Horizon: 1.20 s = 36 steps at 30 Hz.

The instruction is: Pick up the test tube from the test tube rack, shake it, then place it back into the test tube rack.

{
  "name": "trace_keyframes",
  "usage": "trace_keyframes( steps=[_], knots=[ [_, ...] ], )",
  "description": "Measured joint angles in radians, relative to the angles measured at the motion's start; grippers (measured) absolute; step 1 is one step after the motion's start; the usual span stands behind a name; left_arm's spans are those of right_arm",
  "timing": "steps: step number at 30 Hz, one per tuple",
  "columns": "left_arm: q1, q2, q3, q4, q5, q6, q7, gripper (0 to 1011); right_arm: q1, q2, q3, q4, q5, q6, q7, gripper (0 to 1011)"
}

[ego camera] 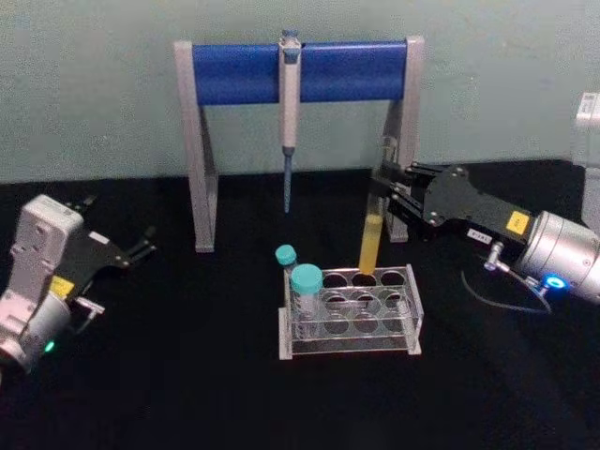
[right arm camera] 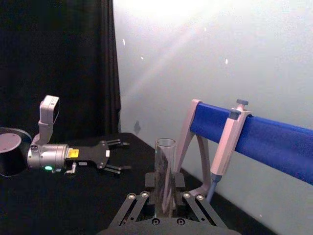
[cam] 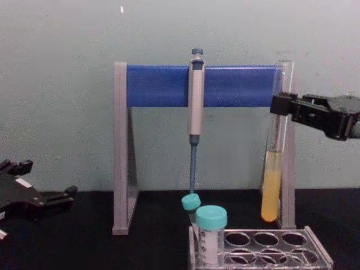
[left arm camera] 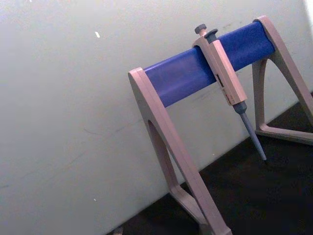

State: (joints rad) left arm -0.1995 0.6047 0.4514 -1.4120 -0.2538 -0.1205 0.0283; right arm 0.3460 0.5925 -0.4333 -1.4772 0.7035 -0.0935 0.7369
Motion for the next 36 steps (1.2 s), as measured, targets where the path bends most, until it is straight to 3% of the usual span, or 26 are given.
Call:
trace_keyframes(
  steps=[36],
  knots=[
    [0.000, 0.000, 0.000, 0.000, 0.000, 0.000, 0.000, 1001, 0.031, -0.055, -0.038, 0.110, -0.084, 0.009, -0.029, 228]
  ],
)
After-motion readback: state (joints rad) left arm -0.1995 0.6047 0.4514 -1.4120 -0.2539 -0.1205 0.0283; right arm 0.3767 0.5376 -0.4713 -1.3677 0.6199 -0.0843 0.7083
